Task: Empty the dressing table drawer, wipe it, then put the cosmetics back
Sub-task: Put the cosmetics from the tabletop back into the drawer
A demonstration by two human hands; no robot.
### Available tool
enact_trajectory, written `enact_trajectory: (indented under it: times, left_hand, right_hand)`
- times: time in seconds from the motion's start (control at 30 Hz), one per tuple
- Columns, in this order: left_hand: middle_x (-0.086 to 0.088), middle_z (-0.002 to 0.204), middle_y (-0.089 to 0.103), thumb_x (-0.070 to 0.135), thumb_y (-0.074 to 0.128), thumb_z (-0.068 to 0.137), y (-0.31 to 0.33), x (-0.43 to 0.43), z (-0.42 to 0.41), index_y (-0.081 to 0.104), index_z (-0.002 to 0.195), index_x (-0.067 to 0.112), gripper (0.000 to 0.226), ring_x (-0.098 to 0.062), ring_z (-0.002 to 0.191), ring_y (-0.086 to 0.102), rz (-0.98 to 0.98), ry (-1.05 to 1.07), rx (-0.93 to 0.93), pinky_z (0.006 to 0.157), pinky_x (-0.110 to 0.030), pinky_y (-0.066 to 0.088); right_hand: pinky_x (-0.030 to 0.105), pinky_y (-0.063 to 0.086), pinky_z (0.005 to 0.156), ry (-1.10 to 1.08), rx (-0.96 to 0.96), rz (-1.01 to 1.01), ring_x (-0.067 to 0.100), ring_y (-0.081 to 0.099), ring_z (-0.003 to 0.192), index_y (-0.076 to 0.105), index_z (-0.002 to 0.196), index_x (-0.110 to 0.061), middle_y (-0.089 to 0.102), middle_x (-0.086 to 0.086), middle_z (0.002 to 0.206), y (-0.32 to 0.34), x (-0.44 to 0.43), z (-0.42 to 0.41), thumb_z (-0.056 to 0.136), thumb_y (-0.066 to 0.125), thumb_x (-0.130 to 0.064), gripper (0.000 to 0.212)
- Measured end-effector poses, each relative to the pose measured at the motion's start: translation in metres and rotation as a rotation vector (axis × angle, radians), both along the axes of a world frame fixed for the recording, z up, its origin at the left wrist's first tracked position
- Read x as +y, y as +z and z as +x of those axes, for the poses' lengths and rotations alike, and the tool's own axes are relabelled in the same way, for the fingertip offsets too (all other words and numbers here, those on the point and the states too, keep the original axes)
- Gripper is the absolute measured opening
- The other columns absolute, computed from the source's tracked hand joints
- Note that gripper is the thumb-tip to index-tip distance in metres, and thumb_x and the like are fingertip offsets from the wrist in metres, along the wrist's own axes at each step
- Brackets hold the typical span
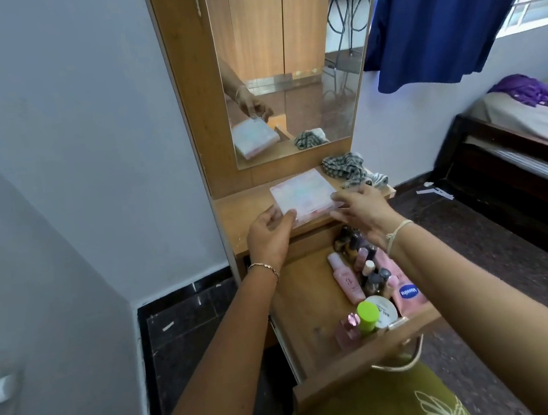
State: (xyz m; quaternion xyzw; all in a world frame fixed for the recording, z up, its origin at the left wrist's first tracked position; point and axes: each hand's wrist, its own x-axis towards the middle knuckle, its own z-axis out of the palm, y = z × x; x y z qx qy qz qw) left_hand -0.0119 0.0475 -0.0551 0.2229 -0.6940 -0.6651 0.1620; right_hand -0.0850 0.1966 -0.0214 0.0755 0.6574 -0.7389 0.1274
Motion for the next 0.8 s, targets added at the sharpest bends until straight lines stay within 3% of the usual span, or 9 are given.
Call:
enact_trajectory:
  times: [0.07, 0.17, 0.2, 0.3, 0.4, 0.53, 0.63, 0.7, 0.8]
  left_hand:
    - [-0.002, 0.12, 0.063, 0.025, 0.071, 0.084, 0.0, 0.003, 0.01, 0.054, 0.131, 0.009, 0.052, -0.015, 0.107, 0.061, 0.085, -0.003, -0.004, 0.095, -0.034, 0.052]
    - [-0.002, 0.102, 0.064, 0.007, 0.066, 0.087, 0.0, 0.008, 0.026, 0.055, 0.124, 0.003, 0.039, -0.015, 0.092, 0.064, 0.224, -0.072, -0.005, 0.075, -0.023, 0.058]
    - [-0.001, 0.098, 0.065, 0.004, 0.064, 0.087, -0.001, 0.009, 0.031, 0.055, 0.124, 0.001, 0.038, -0.016, 0.09, 0.065, 0.257, -0.099, -0.016, 0.075, -0.026, 0.059]
    - [-0.007, 0.105, 0.067, 0.002, 0.064, 0.087, -0.008, 0.012, 0.045, 0.053, 0.127, 0.002, 0.042, -0.021, 0.093, 0.066, 0.275, -0.149, -0.076, 0.08, -0.036, 0.057]
    - [-0.012, 0.113, 0.066, 0.001, 0.064, 0.086, -0.019, 0.016, 0.058, 0.052, 0.128, 0.001, 0.044, -0.017, 0.085, 0.066, 0.246, -0.163, -0.13, 0.074, -0.03, 0.056]
    - [-0.01, 0.113, 0.066, 0.0, 0.063, 0.087, -0.031, 0.018, 0.067, 0.051, 0.128, 0.001, 0.042, -0.02, 0.089, 0.065, 0.135, -0.173, -0.195, 0.059, -0.021, 0.056]
    - [-0.011, 0.122, 0.063, -0.001, 0.063, 0.086, -0.039, 0.017, 0.07, 0.052, 0.129, 0.001, 0.045, -0.026, 0.11, 0.062, -0.017, -0.222, -0.253, 0.083, -0.037, 0.057]
    - [-0.006, 0.123, 0.062, 0.004, 0.067, 0.083, -0.044, 0.015, 0.071, 0.055, 0.128, 0.005, 0.046, -0.021, 0.116, 0.058, -0.223, -0.201, -0.283, 0.098, -0.034, 0.047]
    - [-0.005, 0.114, 0.065, 0.004, 0.069, 0.081, -0.048, 0.01, 0.075, 0.061, 0.12, 0.01, 0.04, -0.019, 0.104, 0.062, -0.346, -0.08, -0.276, 0.091, -0.028, 0.048]
  right_hand:
    - [0.023, 0.06, 0.063, 0.034, -0.016, -0.004, 0.016, 0.066, 0.064, 0.051, 0.088, -0.009, 0.058, 0.012, 0.089, 0.003, 0.011, 0.014, 0.087, 0.065, -0.004, 0.015]
    - [0.024, 0.059, 0.065, 0.105, -0.035, 0.02, 0.015, 0.064, 0.057, 0.051, 0.088, -0.009, 0.059, 0.011, 0.081, 0.002, 0.026, 0.032, 0.086, 0.065, -0.003, 0.015]
    - [0.024, 0.058, 0.065, 0.131, -0.042, 0.037, 0.015, 0.062, 0.058, 0.051, 0.087, -0.009, 0.058, 0.01, 0.08, 0.001, 0.031, 0.038, 0.086, 0.065, -0.003, 0.016]
    - [0.027, 0.058, 0.066, 0.235, -0.09, 0.086, 0.015, 0.064, 0.061, 0.052, 0.093, -0.008, 0.06, 0.011, 0.087, -0.005, 0.045, 0.05, 0.086, 0.065, -0.001, 0.017]
    - [0.026, 0.06, 0.06, 0.345, -0.153, 0.143, 0.022, 0.064, 0.073, 0.054, 0.11, -0.006, 0.061, 0.016, 0.102, -0.009, 0.055, 0.054, 0.088, 0.064, -0.003, 0.025]
    - [0.025, 0.06, 0.058, 0.432, -0.189, 0.31, 0.024, 0.063, 0.082, 0.058, 0.115, -0.004, 0.061, 0.022, 0.117, -0.022, 0.055, 0.056, 0.094, 0.058, -0.009, 0.022]
    - [0.021, 0.057, 0.052, 0.453, -0.193, 0.385, 0.022, 0.061, 0.081, 0.052, 0.125, 0.002, 0.061, 0.019, 0.113, -0.031, 0.051, 0.056, 0.095, 0.054, -0.002, 0.031]
    - [0.02, 0.056, 0.049, 0.48, -0.194, 0.426, 0.019, 0.063, 0.076, 0.052, 0.124, 0.001, 0.062, 0.018, 0.109, -0.032, 0.047, 0.056, 0.094, 0.054, -0.001, 0.03]
    - [0.026, 0.06, 0.058, 0.499, -0.218, 0.463, 0.022, 0.068, 0.078, 0.05, 0.127, 0.002, 0.066, 0.018, 0.108, -0.035, 0.041, 0.054, 0.093, 0.056, -0.001, 0.035]
